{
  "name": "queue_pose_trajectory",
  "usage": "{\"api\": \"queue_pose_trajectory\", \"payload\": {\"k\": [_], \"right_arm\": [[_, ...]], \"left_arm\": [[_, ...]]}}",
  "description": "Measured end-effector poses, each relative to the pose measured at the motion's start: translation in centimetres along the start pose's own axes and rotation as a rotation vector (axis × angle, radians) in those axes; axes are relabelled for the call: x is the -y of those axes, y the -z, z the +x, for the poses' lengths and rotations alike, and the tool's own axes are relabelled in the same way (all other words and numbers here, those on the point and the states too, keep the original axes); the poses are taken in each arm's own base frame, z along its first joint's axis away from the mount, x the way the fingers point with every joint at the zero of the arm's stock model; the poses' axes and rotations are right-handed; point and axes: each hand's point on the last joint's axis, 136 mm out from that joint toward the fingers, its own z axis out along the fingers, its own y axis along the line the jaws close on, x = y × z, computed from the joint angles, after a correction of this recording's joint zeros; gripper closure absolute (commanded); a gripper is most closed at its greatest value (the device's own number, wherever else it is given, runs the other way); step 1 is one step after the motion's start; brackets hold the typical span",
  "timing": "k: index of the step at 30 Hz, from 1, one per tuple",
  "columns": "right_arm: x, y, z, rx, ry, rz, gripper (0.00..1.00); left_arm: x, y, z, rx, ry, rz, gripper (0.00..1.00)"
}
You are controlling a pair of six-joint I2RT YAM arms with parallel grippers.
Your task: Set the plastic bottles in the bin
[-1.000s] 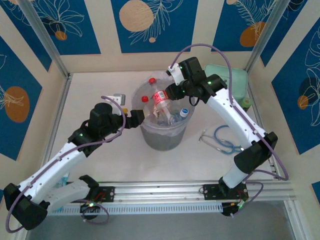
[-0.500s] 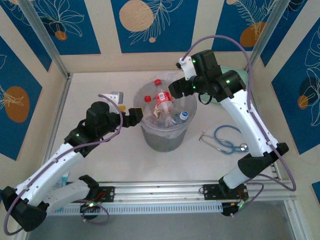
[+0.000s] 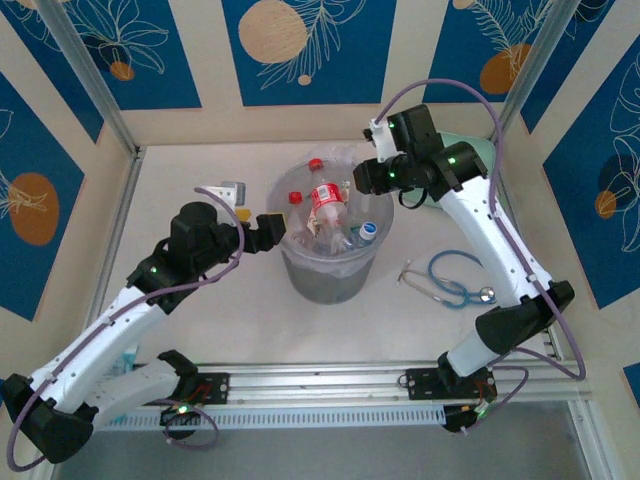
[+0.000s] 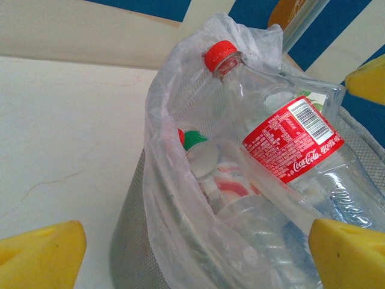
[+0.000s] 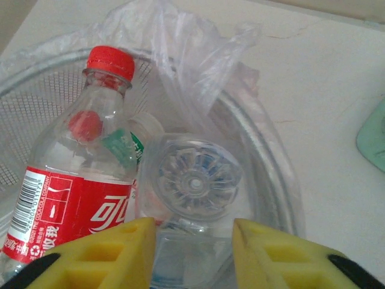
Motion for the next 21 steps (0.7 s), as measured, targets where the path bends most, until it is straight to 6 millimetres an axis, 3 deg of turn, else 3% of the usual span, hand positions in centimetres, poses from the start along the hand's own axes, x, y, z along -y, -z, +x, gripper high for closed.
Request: {"api": "queue_pose_trajectory", "payload": {"k": [2,5,9,12,17,21], "right_arm": [[0.9,1.0,-0.2,0.026,-0.046,0.012,0.35],[2.8,3.2,0.1,0.071,-0.131,0.04,0.31],[4.5,5.0,3.4,0.082,-0.245,0.036,0.25],[4.2,4.6,6.6,0.027,-0.301,-0.004,0.25],[2.8,3.0,9.4,-0.041,-0.381,-0.095,0.37],[1.7,1.6,10.2,-0.066,-0.442,-0.164,0.44]], "left_arm": [[-0.1,-0.4,0.2,-0.009,0.0,-0.004,0.06],[-0.3,-0.7,0.5,-0.02,0.001,-0.01,0.05],[-0.3,-0.7,0.5,-0.021,-0.007,-0.012,0.01],[-0.7,-0.5,0.6,-0.026,-0.03,-0.036,0.0],[-2.1,1.6,-0.6,0.002,-0.055,-0.104,0.0],[-6.1,5.1,-3.4,0.085,-0.027,-0.265,0.0]]}}
